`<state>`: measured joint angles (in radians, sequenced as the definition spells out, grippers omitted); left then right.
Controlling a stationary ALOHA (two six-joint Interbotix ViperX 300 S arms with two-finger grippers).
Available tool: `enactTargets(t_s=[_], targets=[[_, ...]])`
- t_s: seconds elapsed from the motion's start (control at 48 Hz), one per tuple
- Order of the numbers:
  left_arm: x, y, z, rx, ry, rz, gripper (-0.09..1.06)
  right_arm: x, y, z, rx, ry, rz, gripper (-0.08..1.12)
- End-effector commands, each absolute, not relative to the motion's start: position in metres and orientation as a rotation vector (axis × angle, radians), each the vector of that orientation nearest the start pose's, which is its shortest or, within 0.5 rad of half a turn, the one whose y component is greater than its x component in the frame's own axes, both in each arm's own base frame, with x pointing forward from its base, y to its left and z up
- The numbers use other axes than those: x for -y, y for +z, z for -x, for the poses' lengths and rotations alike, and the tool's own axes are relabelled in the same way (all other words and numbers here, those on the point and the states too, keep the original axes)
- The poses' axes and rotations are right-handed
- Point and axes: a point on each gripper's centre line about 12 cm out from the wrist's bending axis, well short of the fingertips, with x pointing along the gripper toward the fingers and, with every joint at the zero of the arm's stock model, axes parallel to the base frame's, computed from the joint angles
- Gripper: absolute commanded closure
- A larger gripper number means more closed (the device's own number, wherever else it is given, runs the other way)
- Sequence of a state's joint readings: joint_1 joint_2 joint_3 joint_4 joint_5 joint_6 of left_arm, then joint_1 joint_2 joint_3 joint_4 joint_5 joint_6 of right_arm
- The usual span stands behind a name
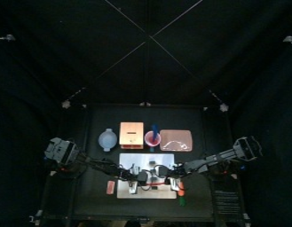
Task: Place sushi on board then cut the sushi with the knife then place the pieces on the plate
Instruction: Cut the sushi into 4 pieces
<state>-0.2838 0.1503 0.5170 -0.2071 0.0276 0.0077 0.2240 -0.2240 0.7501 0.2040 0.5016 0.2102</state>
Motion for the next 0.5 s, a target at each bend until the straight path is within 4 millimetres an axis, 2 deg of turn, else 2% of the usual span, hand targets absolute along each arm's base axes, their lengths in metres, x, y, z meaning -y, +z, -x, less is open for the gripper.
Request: enactTargets(t_s=[0.021,0.375,0.5], targets=[[0.114,0.188,-0.414,-0.625,-0.211,0.083,0.58,-0.071,0.207,-0.289,-1.033,0.086,-0.307,0.67],[0.091,0.203,-0.412,-0.577,-0.19,0.011,0.29,-0.054,0.224,-0.243,-1.021,0.071,-0.347,0.67],[0.086,0.206,-0.411,-0.56,-0.185,-0.004,0.26,-0.048,0.232,-0.226,-0.985,0.069,-0.386,0.67]])
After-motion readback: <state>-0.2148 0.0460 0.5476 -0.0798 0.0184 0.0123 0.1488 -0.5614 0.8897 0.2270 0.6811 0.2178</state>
